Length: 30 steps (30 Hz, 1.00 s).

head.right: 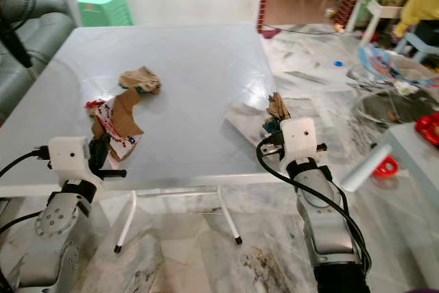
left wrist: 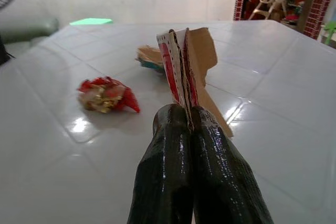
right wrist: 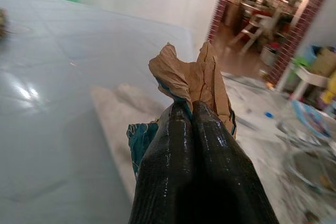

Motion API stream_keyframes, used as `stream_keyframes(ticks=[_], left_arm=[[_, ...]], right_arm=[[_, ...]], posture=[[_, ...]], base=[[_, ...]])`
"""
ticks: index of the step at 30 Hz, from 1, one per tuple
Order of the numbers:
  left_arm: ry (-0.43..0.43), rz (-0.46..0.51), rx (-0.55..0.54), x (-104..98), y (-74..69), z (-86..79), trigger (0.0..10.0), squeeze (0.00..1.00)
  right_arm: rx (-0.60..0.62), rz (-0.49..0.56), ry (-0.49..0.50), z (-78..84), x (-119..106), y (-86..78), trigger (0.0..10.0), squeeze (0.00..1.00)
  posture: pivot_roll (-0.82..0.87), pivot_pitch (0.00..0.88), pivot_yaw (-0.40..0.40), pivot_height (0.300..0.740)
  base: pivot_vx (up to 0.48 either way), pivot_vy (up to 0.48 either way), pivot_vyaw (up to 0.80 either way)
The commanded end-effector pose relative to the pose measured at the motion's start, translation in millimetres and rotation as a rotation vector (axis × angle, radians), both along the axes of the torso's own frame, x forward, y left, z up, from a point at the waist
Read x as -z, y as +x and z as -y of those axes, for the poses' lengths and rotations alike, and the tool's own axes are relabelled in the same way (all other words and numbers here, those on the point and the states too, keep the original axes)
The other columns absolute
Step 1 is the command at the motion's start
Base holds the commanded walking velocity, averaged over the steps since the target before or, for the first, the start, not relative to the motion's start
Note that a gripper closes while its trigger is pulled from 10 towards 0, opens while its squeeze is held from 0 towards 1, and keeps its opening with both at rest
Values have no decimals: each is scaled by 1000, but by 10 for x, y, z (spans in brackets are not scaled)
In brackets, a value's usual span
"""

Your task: Picking trash to rubbish bin

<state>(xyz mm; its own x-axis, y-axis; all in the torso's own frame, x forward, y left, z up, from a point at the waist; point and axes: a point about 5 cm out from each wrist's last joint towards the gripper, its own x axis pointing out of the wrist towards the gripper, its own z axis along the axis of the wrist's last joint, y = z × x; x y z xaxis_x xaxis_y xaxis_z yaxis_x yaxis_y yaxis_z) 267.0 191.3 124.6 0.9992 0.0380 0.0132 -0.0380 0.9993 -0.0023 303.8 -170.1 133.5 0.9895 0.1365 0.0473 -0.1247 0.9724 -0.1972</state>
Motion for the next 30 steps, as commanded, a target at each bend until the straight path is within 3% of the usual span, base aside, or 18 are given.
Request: stream_keyframes(ticks=[1,25,30], left_arm=[[-13,4,-4,-22,-11,7,0,0],[-47,-13,10,-9,22,51,0,0],[-52,-24,14,15,16,69,0,0]], right_arm=[[5,13,8,5,-31,23,0,0],[49,35,-13,83,-71,21,0,0],[30,49,-17,60,-91,15,0,0]], posture=[[-15,0,-5,740],[-31,14,-7,740],[-33,15,-11,740]], base=[[0,0,-800],[0,0,-796],[0,0,-272]])
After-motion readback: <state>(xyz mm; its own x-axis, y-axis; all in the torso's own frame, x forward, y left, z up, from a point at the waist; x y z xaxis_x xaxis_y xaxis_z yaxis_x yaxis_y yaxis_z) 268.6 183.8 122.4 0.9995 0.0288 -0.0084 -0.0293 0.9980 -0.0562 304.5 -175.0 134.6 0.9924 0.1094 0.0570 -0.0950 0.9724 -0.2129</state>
